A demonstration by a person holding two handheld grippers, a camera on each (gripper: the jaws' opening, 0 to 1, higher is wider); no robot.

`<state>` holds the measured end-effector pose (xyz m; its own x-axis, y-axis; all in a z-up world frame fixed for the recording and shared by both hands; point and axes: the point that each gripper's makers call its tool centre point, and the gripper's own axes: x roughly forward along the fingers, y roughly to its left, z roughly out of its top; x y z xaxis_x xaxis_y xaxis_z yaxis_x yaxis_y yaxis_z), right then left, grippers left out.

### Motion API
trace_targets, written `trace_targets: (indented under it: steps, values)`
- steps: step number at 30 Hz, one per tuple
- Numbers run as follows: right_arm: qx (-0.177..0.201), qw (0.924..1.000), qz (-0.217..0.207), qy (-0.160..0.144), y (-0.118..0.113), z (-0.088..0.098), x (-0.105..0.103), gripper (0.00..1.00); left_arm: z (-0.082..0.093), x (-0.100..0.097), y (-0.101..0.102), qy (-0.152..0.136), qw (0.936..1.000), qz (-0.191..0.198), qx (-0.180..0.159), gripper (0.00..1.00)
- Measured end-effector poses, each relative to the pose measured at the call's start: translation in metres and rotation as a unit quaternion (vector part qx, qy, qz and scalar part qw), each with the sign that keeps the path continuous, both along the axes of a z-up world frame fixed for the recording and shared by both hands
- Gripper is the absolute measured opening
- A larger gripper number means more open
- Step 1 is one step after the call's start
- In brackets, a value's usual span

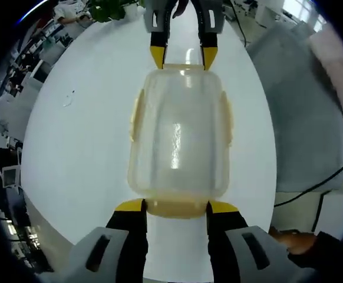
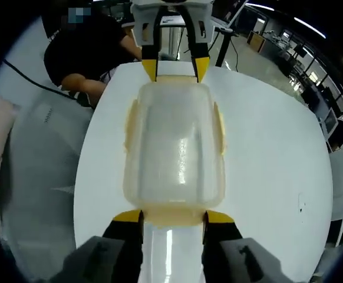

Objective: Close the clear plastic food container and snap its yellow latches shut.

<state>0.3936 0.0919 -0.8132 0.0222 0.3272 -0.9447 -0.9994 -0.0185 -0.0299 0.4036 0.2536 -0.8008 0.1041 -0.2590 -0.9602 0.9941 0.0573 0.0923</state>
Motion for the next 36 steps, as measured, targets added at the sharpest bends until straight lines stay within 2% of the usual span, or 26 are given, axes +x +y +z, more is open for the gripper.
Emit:
trace_targets:
  steps: [13, 23, 31, 36]
  values:
    - [-0.033, 0.9994, -0.004, 0.003, -0.049, 0.001, 0.004, 0.36, 0.004, 0.005, -0.046, 0.001, 0.9995, -0.01, -0.031, 0.37]
    - [-0.057, 0.9984, -0.003, 0.004, -0.09, -0.004, 0.0, 0.36, 0.002, 0.001, -0.09, 0.01, 0.9976, -0.017, -0.067, 0.37]
    - [-0.072, 0.9973, -0.013, 0.007, -0.12, -0.009, -0.003, 0.36, -0.004, 0.0, -0.119, 0.017, 0.9967, -0.026, -0.076, 0.37]
    - [-0.078, 0.9967, -0.021, 0.007, -0.137, -0.008, -0.003, 0.36, -0.005, 0.003, -0.134, 0.011, 0.9965, -0.033, -0.076, 0.37]
